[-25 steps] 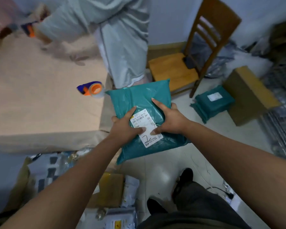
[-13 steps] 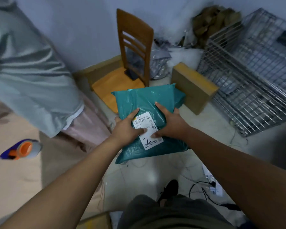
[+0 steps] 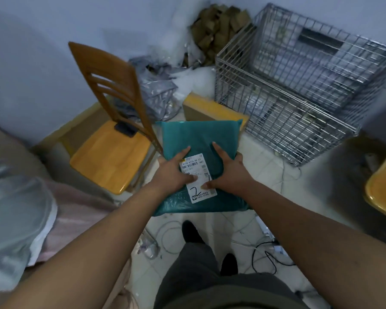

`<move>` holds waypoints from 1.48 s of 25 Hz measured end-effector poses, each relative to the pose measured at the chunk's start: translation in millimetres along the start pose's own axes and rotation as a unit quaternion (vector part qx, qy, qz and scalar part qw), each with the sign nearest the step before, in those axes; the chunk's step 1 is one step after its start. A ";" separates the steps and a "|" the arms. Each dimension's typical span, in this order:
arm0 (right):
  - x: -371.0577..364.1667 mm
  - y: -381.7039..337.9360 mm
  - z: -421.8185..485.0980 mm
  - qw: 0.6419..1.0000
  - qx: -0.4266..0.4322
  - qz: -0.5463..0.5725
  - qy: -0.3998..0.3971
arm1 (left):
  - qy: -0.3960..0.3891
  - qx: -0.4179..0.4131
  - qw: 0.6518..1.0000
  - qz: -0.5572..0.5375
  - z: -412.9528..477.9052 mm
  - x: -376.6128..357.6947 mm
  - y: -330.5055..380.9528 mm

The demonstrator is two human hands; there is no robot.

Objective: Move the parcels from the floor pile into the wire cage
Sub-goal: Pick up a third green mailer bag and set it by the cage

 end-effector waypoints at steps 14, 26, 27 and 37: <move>-19.2 8.6 177.0 0.997 -0.072 0.026 0.031 | -0.045 -0.016 0.996 0.073 198.3 -27.4 6.2; -89.2 34.0 341.7 0.997 -0.075 0.012 -0.011 | -0.025 0.035 0.996 0.084 349.1 -79.9 -60.2; -98.0 37.6 354.1 0.997 -0.073 0.016 -0.005 | -0.024 0.029 0.996 0.084 361.8 -85.9 -68.6; -238.2 121.4 476.2 0.995 -0.092 0.019 0.044 | -0.030 -0.008 0.998 0.045 497.9 -196.0 -194.7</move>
Point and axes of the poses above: each hand's wrist, its own z-axis towards the middle knuckle, its own x-axis out of the back of the hand, y = z × x, the point moved 9 cm from there along z, towards the middle knuckle, and after that the axes turned 12 degrees about y, right-handed, at the moved point
